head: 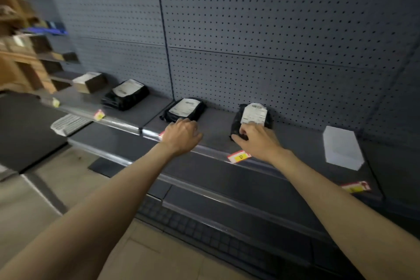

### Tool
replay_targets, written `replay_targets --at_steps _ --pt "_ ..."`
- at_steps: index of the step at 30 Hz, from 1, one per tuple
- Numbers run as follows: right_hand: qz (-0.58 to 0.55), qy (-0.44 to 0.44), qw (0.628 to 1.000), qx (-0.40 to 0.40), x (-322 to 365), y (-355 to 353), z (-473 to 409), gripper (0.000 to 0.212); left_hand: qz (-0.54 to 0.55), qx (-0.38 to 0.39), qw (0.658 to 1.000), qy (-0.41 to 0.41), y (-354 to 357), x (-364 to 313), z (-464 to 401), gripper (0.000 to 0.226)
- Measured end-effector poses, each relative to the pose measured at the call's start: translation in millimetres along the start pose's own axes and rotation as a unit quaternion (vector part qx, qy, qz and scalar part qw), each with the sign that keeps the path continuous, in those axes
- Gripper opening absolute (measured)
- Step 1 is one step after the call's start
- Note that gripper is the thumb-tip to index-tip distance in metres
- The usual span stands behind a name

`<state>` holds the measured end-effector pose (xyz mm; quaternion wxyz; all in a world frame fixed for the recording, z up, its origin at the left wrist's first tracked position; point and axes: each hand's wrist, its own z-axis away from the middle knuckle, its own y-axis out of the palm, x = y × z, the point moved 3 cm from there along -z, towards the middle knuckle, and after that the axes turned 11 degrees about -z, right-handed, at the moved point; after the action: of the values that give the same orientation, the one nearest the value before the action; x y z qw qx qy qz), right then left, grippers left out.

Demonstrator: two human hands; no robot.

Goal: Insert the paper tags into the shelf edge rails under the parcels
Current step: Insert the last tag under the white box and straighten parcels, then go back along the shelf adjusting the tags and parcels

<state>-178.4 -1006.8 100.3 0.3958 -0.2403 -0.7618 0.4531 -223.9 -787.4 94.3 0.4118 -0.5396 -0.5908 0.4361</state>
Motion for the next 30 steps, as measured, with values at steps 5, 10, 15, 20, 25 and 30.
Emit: replay_targets --at_steps 5,10,15,20,25,30 --pt "-0.014 -0.047 0.999 0.000 118.4 58.2 -52.7 0.039 -0.041 -0.021 0.998 -0.030 -30.8 136.6 24.1 0.036" --pt "-0.028 -0.065 0.997 0.001 217.9 108.4 -101.0 0.040 -0.086 -0.047 0.994 -0.053 -55.5 259.6 42.0 0.039" --pt "-0.018 -0.098 0.995 0.011 298.1 152.5 -147.1 0.044 -0.097 -0.051 0.991 -0.076 -63.8 361.9 55.0 0.044" --pt "-0.018 -0.128 0.991 0.014 359.0 194.6 -203.3 0.043 -0.115 -0.043 0.985 -0.118 -60.7 451.6 50.1 0.042" --pt "-0.016 -0.130 0.991 0.024 406.9 244.4 -267.9 0.046 -0.117 -0.034 0.984 -0.128 -45.1 532.9 27.9 0.042" --pt "-0.031 -0.136 0.990 0.031 454.4 302.6 -342.6 0.043 -0.116 -0.021 0.984 -0.132 -28.9 609.5 -5.1 0.041"
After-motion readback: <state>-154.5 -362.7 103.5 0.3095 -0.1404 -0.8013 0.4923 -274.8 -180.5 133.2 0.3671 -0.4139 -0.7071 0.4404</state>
